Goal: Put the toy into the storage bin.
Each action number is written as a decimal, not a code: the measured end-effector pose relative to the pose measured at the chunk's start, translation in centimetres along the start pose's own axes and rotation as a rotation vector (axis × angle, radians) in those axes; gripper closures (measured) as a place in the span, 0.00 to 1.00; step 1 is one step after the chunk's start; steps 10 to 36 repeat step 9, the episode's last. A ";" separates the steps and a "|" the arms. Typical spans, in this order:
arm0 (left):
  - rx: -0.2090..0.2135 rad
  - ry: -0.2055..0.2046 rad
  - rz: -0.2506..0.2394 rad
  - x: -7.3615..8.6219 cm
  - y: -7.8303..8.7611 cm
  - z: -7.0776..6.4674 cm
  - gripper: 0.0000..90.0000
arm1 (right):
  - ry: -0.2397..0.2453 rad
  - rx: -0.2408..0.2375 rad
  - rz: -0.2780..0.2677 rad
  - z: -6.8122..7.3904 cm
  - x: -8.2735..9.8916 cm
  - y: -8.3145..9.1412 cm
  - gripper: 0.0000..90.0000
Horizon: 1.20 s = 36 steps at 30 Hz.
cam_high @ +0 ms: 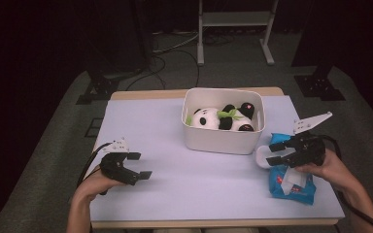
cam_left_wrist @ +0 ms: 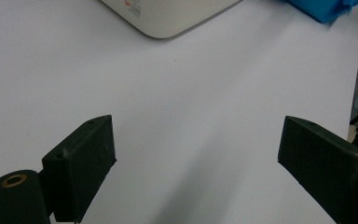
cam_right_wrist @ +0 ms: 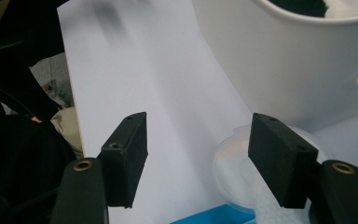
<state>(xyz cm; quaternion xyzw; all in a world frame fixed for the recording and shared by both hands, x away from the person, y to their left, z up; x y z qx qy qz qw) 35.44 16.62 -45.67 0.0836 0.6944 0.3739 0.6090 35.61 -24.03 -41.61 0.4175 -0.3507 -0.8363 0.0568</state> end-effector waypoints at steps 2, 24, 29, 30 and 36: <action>0.001 0.001 0.000 0.0 0.0 0.0 0.11 | -0.001 -0.003 0.000 0.2 0.3 0.0 0.40; 0.004 -0.005 0.009 0.0 -0.2 -0.1 0.11 | 0.000 -0.005 0.000 0.2 0.9 0.0 0.39; 0.004 -0.005 0.009 0.0 -0.2 -0.1 0.11 | 0.000 -0.005 0.000 0.2 0.9 0.0 0.39; 0.004 -0.005 0.009 0.0 -0.2 -0.1 0.11 | 0.000 -0.005 0.000 0.2 0.9 0.0 0.39; 0.004 -0.005 0.009 0.0 -0.2 -0.1 0.11 | 0.000 -0.005 0.000 0.2 0.9 0.0 0.39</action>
Point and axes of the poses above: each handheld gripper's, and its own axes: y roughly backward along the jaws, x roughly out of its underside, z roughly to its left, the point moved 10 cm from there along -y, roughly forward along the jaws, and after that the axes turned 13 degrees about -y, right-handed, at the moved point
